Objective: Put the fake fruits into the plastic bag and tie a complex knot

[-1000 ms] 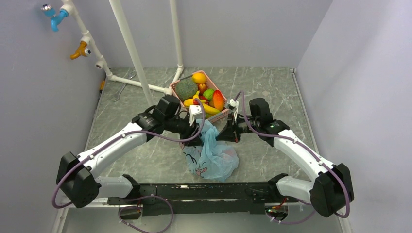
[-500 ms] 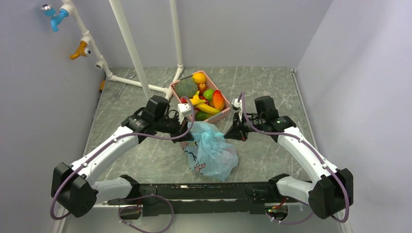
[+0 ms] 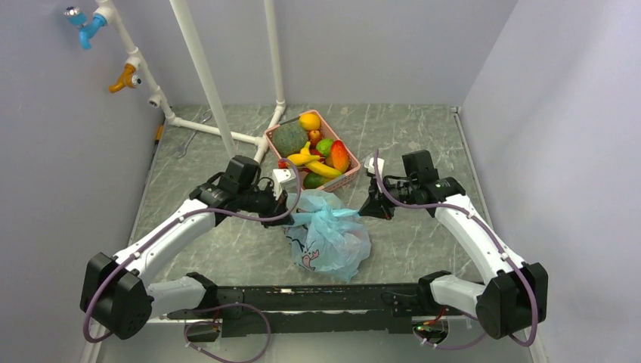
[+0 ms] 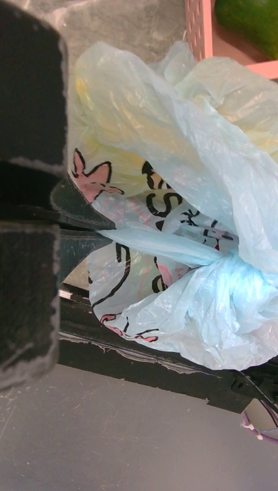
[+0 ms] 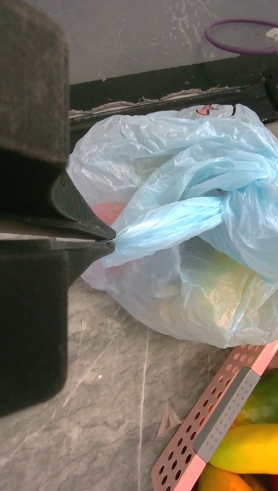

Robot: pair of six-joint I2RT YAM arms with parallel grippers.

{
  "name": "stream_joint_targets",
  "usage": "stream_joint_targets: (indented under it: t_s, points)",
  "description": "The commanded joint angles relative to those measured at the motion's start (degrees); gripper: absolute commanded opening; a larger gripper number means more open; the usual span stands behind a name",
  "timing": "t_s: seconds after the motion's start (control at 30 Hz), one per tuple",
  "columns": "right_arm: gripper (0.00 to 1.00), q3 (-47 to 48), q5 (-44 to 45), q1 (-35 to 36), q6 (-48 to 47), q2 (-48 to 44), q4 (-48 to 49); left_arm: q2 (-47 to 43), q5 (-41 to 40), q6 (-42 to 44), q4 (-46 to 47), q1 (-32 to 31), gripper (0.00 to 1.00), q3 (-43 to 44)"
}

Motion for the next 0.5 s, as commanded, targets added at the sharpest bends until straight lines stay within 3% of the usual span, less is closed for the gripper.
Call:
stream_joint_targets:
  t_s: [0.0,0.07,0.13,0.47]
  points:
    - [0.23,3.26,-2.06,0.91,-3.06,2.2,-0.01,1.61,0.76,3.32,0.23,-1.46,0.0,1.89]
    - [0.45,4.18,-2.21,1.24,-4.01,3.19,-0.04,1.86,0.72,3.49,0.64,-1.56,0.0,2.17]
    - [0.55,4.53,-2.19,1.56,-5.11,4.0,0.55,1.94,0.75,3.66,0.84,-1.54,0.0,2.18]
    - [0.57,2.54,0.65,6.49,-6.62,8.18,11.79,1.41,1.43,3.21,1.42,-1.59,0.0,1.69]
